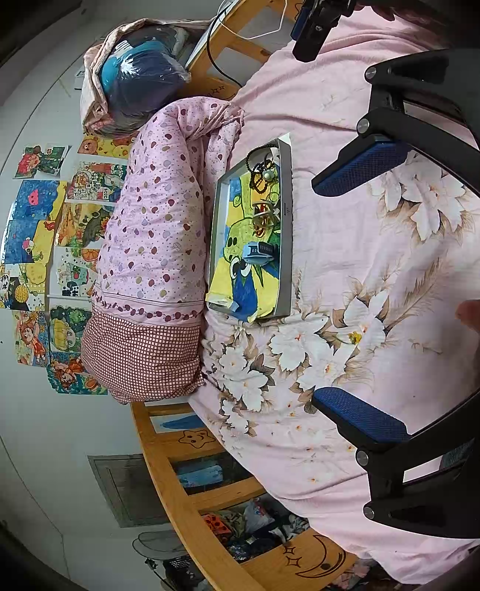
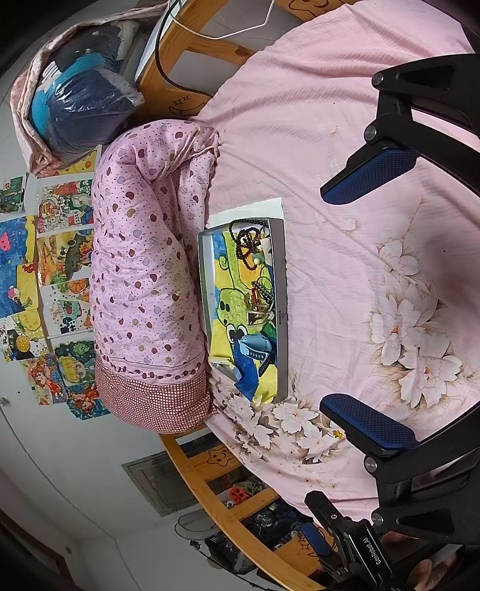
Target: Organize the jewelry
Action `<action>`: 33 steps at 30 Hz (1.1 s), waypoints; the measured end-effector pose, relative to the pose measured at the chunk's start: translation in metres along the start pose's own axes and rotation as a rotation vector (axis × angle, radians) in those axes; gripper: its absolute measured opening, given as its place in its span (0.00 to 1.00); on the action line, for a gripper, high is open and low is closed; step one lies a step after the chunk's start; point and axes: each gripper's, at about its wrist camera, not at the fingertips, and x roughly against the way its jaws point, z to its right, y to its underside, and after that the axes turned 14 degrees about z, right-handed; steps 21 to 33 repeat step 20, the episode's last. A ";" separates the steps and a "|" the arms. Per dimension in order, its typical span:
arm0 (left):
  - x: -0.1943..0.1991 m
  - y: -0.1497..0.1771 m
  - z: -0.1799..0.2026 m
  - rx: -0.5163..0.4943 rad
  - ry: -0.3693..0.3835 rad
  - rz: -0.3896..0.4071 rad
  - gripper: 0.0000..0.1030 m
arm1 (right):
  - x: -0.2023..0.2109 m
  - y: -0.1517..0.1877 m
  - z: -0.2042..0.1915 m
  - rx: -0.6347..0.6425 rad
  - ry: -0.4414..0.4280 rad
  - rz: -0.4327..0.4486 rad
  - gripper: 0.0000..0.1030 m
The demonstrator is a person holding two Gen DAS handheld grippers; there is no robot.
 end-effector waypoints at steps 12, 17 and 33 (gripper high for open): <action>-0.001 0.004 -0.003 -0.012 -0.035 -0.002 0.98 | 0.000 0.001 -0.001 -0.001 0.001 -0.002 1.00; -0.001 0.006 -0.004 -0.016 -0.039 0.004 0.98 | 0.001 0.005 -0.002 0.000 0.002 -0.012 1.00; -0.002 0.007 -0.006 -0.009 -0.042 -0.005 0.98 | 0.005 0.012 -0.004 0.006 0.007 -0.021 1.00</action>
